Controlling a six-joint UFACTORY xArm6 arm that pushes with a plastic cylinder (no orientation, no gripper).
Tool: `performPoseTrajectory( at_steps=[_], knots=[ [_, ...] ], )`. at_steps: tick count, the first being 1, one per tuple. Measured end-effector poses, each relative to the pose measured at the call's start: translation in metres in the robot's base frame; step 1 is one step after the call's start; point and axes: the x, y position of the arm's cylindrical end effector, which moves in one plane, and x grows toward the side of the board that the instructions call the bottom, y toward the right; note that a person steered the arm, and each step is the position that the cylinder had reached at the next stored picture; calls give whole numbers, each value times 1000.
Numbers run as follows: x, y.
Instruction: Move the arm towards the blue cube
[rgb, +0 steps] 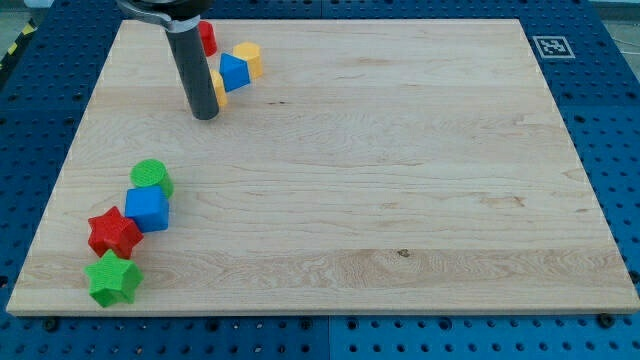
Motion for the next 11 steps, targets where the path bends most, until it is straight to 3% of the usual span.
performPoseTrajectory(
  at_steps=[2,5,11],
  knots=[
    [25,-6],
    [34,-97],
    [127,-106]
  ],
)
